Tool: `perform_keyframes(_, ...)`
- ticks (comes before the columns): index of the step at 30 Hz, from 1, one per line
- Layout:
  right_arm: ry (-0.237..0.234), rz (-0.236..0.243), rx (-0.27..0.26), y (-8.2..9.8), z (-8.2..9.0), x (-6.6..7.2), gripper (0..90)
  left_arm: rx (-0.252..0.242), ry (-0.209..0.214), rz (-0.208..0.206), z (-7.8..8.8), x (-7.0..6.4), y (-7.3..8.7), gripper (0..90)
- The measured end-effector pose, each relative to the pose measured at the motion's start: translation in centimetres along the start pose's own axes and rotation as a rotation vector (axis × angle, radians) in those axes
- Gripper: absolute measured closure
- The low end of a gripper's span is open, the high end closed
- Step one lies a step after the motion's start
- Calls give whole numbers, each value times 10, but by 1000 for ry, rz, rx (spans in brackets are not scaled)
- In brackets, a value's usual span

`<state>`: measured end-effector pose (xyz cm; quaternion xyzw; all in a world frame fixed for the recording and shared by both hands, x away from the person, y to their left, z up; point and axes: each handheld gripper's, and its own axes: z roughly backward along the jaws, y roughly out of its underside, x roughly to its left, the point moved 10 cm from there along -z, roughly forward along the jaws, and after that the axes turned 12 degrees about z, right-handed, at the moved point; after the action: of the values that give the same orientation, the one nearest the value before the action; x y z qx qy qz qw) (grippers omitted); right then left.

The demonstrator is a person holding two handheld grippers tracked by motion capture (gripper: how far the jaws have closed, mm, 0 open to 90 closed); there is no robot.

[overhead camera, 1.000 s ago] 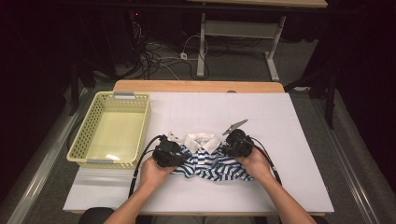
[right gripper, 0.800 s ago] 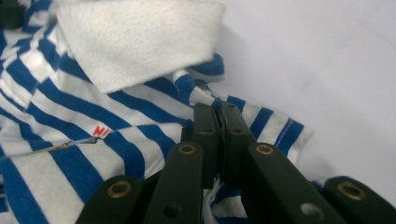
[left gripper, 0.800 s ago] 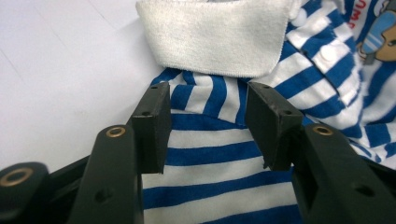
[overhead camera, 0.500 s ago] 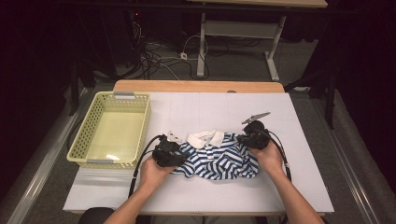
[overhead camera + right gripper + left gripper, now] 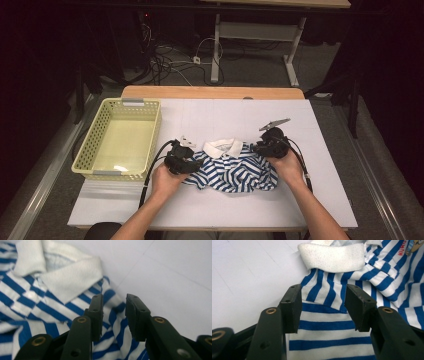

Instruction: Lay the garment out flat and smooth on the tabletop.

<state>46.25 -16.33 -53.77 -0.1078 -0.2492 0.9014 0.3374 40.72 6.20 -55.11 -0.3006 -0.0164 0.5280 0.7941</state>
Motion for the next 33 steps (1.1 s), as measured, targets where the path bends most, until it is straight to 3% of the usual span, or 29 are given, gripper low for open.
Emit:
perform_keyframes(6, -28, -1, 5, -13, -8, -2, 616, 35, -2, 35, -9, 5, -6, 465)
perform_keyframes(10, -44, 18, 61, -10, -23, 0, 601, 67, -11, 34, -16, 7, -10, 473)
perform_keyframes(14, -91, 14, 100, -2, -32, 1, 724, 79, -3, 37, -19, 7, -10, 524)
perform_keyframes(17, -123, 28, 103, 1, -31, 4, 830, 94, 29, 36, -19, 5, -9, 656)
perform_keyframes(21, -120, 37, 99, 0, -28, 3, 862, 136, 45, 32, -20, 1, -10, 815)
perform_keyframes(27, -83, 30, 49, -7, -20, -3, 862, 115, 22, 16, -17, 0, -29, 823)
perform_keyframes(33, -62, -2, 26, -9, -20, -13, 861, 99, -12, 19, -19, 9, -52, 822)
